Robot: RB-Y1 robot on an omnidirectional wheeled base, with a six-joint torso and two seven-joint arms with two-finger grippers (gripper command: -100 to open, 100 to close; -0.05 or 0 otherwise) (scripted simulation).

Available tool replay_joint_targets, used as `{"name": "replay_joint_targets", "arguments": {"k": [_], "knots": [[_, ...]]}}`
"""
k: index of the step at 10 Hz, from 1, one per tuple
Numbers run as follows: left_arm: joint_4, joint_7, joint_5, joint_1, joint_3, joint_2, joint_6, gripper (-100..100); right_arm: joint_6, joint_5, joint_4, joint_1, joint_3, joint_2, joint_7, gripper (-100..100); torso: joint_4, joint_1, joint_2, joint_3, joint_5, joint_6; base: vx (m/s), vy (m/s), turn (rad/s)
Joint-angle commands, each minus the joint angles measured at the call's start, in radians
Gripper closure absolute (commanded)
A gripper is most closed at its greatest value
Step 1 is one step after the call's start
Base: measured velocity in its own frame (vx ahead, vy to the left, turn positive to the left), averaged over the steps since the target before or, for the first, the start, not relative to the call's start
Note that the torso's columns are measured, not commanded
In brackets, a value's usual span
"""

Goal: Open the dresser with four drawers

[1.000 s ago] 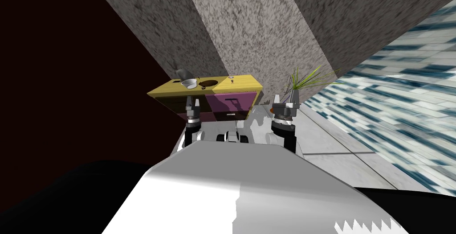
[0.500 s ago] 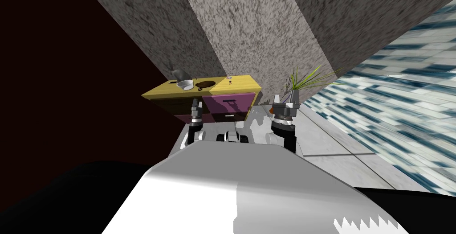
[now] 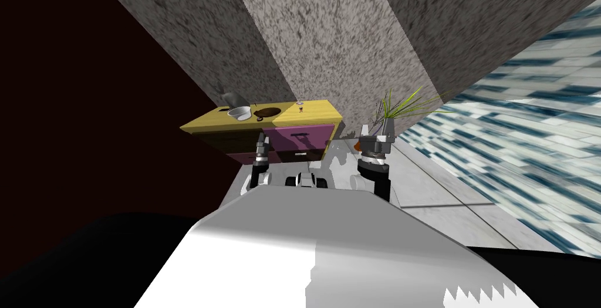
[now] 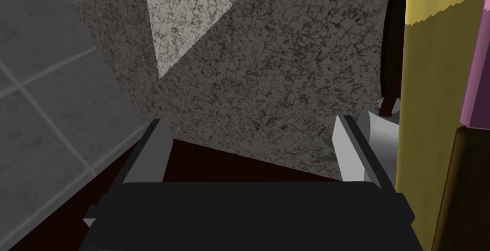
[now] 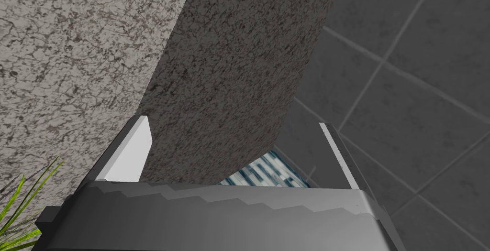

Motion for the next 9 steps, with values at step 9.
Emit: {"name": "replay_joint_targets", "arguments": {"k": [9], "knots": [[0.261,-0.015,-0.028,-0.07,0.0,0.003,0.02,-100,0.0,0.0,0.0,0.0,0.0,0.0,0.0,0,0.0,0.001,0.001,0.001,0.0,0.0,0.064,-0.049,-0.014]]}}
